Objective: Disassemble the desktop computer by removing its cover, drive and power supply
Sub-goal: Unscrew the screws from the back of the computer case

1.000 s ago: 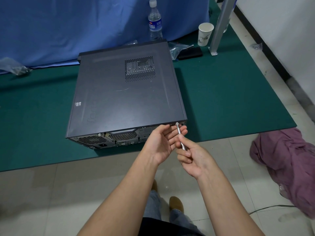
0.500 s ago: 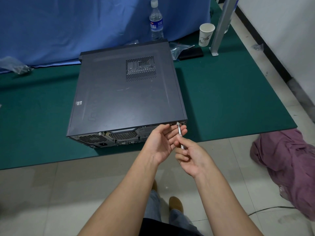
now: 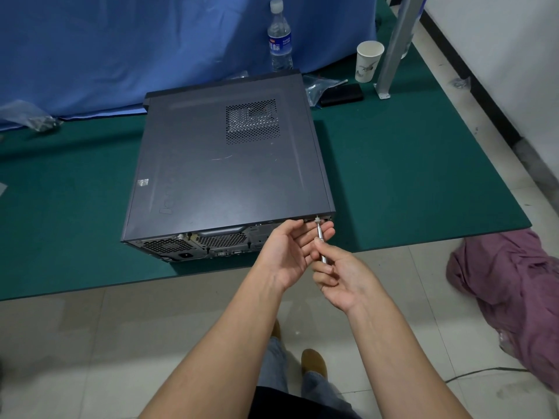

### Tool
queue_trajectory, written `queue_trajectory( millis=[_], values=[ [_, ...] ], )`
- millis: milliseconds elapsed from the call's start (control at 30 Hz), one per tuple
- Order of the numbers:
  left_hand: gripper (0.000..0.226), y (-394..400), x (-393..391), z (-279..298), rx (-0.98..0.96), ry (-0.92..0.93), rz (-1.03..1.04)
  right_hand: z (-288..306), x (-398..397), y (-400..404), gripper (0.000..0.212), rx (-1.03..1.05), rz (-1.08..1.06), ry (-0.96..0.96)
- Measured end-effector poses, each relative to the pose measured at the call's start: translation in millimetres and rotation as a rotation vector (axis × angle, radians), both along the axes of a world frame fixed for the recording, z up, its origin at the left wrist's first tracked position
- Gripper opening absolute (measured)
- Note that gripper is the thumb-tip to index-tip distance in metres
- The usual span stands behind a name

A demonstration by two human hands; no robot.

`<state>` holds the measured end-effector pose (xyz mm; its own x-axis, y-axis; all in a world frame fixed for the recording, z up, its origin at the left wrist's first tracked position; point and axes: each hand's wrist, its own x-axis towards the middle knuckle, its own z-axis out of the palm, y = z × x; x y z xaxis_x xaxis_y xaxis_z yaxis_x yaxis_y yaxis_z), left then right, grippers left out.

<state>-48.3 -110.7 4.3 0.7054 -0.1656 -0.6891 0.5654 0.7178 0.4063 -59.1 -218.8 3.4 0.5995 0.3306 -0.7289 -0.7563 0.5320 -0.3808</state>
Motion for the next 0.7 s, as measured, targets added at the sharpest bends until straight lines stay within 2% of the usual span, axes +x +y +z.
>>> queue_trajectory(
  millis=[167,300,500,600,700],
  values=[
    [0.029,0,0,1,0.009,-0.006,-0.017,0,0,-2,0.014,0.023,-0.004,0.004],
    [0.027,0,1,0,0.020,-0.001,-0.016,3,-1,-4,0.025,0.045,-0.013,0.002],
    [0.014,-7,2,0,0.125,0.002,-0.012,6,0,3,0.010,-0.049,-0.035,-0.007],
    [0.014,-10,2,2,0.159,-0.002,0.026,7,1,0,0.010,-0.050,0.012,-0.031],
    [0.010,-11,-1,4,0.159,-0.011,0.067,9,1,-13,0.012,-0.096,0.158,-0.123]
  ],
)
